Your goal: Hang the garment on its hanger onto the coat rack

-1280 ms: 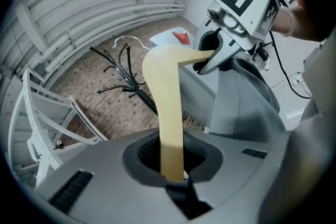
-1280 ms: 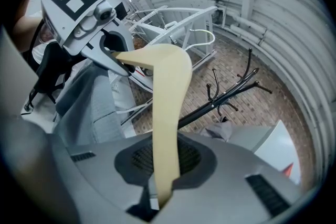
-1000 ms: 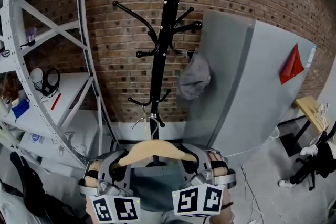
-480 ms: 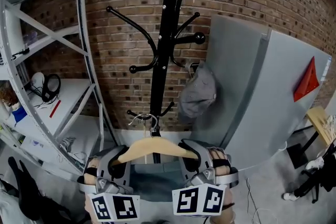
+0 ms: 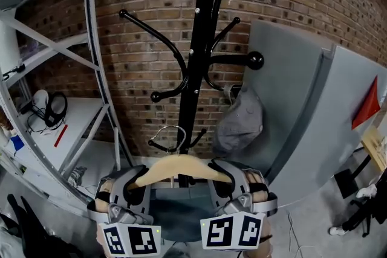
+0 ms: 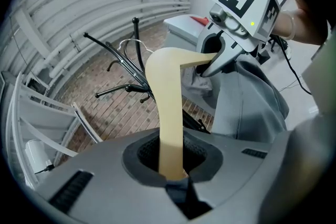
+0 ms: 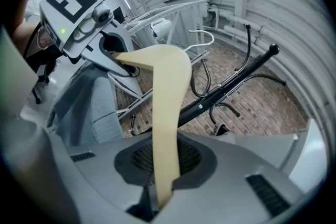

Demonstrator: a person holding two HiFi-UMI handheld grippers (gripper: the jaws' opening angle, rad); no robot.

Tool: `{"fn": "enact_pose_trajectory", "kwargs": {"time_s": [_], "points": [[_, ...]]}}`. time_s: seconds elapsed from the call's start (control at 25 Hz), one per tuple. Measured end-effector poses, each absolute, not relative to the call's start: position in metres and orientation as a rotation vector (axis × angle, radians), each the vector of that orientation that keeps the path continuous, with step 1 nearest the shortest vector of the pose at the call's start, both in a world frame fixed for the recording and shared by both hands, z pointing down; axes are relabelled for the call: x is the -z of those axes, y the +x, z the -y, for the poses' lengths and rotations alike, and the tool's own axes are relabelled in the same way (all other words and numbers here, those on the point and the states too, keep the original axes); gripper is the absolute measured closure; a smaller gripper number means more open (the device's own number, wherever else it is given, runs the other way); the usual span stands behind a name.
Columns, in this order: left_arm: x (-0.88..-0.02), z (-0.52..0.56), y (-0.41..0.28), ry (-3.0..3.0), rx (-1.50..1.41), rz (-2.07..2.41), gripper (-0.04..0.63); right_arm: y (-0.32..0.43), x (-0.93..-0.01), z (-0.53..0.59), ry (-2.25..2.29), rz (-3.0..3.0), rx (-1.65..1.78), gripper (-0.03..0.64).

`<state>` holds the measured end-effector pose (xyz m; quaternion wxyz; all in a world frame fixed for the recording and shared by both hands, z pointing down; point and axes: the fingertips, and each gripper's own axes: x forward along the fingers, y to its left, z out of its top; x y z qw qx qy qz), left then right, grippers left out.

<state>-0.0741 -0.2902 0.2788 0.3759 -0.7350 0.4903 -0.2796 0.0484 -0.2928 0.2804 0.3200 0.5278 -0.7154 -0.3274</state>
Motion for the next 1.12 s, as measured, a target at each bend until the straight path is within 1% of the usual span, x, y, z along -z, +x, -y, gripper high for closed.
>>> {"fn": "enact_pose_trajectory", "kwargs": {"time_s": [0.52,1.12], "points": [[-0.264,0.367,-0.085,-1.885,0.678,-1.242,0.559,0.038,-0.265,0.366,1.407,1.853,0.849,0.568],[-0.283,0.417,-0.082,-1.935,0.743,-1.191,0.559,0.041,-0.283,0.409,1.399,1.815,0.771,0.568]]}}
